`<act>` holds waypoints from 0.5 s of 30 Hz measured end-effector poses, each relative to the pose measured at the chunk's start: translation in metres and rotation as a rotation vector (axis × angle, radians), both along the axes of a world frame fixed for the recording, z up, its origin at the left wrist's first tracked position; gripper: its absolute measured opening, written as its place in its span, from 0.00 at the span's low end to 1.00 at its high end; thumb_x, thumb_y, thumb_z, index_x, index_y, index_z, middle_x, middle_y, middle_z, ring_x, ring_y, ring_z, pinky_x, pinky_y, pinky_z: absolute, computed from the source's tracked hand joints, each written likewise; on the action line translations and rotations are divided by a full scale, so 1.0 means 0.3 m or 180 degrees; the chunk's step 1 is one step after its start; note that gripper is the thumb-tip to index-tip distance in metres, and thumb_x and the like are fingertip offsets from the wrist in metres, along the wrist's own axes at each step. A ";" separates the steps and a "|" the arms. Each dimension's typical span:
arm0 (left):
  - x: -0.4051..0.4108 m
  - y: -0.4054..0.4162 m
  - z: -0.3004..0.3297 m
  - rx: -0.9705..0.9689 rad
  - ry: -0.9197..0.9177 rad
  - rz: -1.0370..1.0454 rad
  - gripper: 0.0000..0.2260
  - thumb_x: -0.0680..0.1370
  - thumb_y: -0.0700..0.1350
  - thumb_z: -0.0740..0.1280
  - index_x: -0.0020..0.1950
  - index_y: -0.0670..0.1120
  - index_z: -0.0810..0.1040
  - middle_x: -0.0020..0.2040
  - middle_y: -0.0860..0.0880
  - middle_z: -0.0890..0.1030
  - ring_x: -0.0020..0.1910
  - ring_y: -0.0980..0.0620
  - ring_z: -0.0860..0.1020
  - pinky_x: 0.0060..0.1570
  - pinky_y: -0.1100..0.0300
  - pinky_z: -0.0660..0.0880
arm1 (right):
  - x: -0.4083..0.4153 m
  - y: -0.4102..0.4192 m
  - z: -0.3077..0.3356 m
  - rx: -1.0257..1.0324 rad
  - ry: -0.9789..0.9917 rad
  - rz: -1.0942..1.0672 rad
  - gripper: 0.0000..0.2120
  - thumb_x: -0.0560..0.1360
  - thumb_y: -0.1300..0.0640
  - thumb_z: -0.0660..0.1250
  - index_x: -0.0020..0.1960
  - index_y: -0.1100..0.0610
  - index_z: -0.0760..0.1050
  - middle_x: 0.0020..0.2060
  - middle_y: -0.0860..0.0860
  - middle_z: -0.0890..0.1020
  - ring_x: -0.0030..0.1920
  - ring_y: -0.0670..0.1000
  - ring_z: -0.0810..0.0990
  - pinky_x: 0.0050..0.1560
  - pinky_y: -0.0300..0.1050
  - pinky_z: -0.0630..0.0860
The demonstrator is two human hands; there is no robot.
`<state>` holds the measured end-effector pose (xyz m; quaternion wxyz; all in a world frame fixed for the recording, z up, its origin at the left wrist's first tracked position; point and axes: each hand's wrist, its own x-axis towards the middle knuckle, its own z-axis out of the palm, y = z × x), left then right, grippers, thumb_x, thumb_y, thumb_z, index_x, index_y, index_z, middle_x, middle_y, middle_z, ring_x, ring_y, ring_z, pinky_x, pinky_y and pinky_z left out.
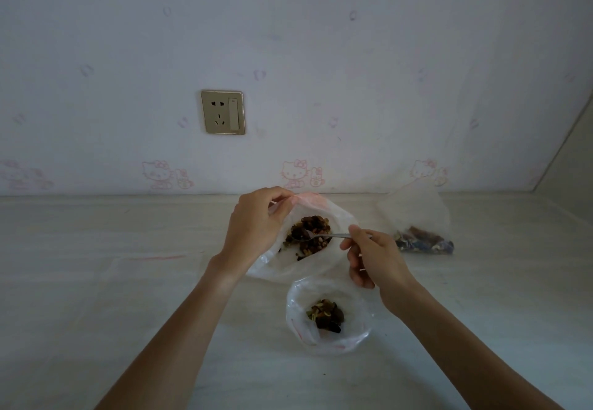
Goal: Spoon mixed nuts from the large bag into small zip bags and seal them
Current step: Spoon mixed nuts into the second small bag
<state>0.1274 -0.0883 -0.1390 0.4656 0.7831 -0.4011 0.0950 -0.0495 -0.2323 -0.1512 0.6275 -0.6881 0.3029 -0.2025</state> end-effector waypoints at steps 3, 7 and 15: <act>0.002 0.005 -0.002 0.0116 -0.0023 0.0006 0.08 0.82 0.55 0.69 0.57 0.55 0.85 0.49 0.65 0.84 0.52 0.65 0.82 0.56 0.55 0.81 | -0.024 -0.020 0.011 0.0009 -0.0102 -0.0001 0.21 0.86 0.49 0.60 0.43 0.62 0.79 0.25 0.53 0.73 0.21 0.52 0.71 0.21 0.39 0.61; -0.008 0.010 0.015 0.0250 -0.0087 0.0109 0.13 0.81 0.55 0.70 0.64 0.52 0.83 0.58 0.61 0.83 0.60 0.61 0.79 0.63 0.55 0.77 | -0.063 -0.036 0.042 0.0096 -0.0288 0.0033 0.21 0.85 0.50 0.61 0.39 0.59 0.80 0.26 0.54 0.73 0.20 0.52 0.70 0.20 0.39 0.60; -0.116 0.095 0.087 0.0175 -0.0422 0.0246 0.10 0.80 0.52 0.71 0.61 0.53 0.82 0.56 0.60 0.82 0.58 0.60 0.78 0.57 0.59 0.76 | -0.163 -0.030 0.095 0.0214 -0.0521 0.0193 0.22 0.85 0.51 0.62 0.33 0.55 0.79 0.26 0.54 0.73 0.21 0.53 0.69 0.21 0.40 0.60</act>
